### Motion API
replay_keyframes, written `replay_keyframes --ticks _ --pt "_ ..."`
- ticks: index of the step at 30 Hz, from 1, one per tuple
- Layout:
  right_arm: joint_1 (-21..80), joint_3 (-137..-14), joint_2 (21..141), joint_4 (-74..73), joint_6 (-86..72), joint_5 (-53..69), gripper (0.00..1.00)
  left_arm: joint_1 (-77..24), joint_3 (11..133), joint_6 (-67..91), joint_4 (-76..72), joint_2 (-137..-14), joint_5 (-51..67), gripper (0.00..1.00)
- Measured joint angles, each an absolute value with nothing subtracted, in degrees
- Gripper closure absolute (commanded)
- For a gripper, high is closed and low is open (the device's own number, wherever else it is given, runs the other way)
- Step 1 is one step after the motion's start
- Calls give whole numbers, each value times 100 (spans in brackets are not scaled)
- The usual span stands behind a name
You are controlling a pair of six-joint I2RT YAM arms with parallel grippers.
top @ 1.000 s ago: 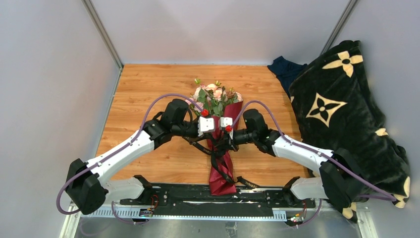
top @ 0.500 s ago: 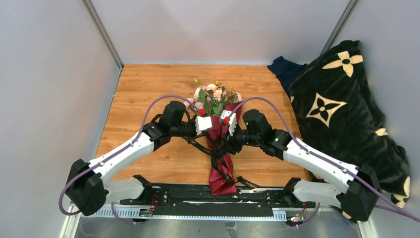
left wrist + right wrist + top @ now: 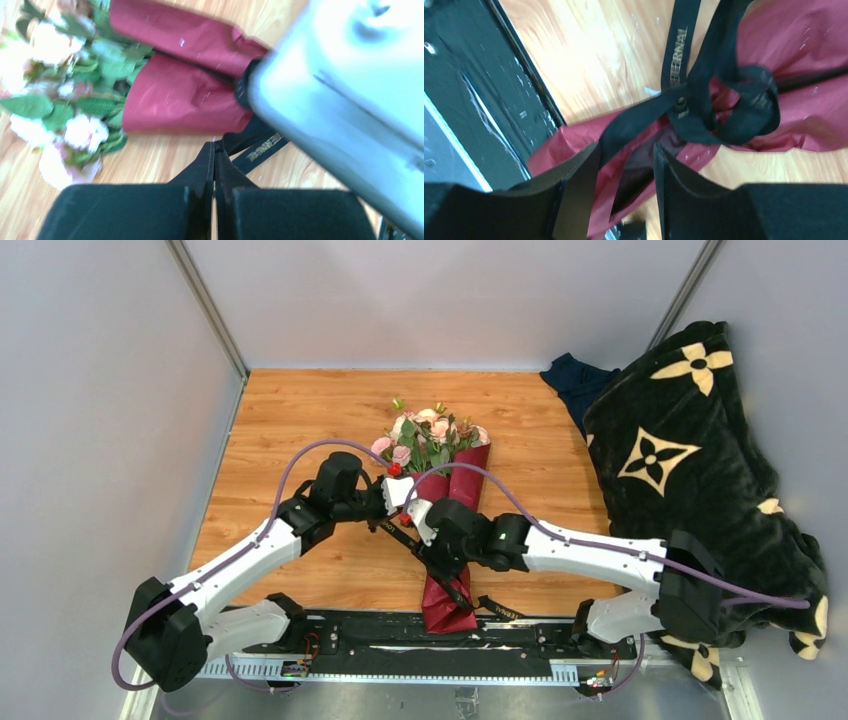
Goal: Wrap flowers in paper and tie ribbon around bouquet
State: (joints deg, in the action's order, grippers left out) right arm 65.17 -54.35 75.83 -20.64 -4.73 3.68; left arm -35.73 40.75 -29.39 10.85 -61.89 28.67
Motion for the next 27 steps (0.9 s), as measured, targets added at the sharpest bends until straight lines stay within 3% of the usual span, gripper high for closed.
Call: replay_keyframes --ticks 13,21,27 --pt "6912 -5162 7765 -2088 -703 357 54 -3649 4047 -3135 1039 -6143 2985 100" --pt "6928 -4781 6648 -1868 -792 259 55 -3653 4014 -3218 996 -6143 3083 100" --pt "7306 -4525 6386 -1035 -1028 -567 66 -3653 3852 -3159 821 -6134 3105 100"
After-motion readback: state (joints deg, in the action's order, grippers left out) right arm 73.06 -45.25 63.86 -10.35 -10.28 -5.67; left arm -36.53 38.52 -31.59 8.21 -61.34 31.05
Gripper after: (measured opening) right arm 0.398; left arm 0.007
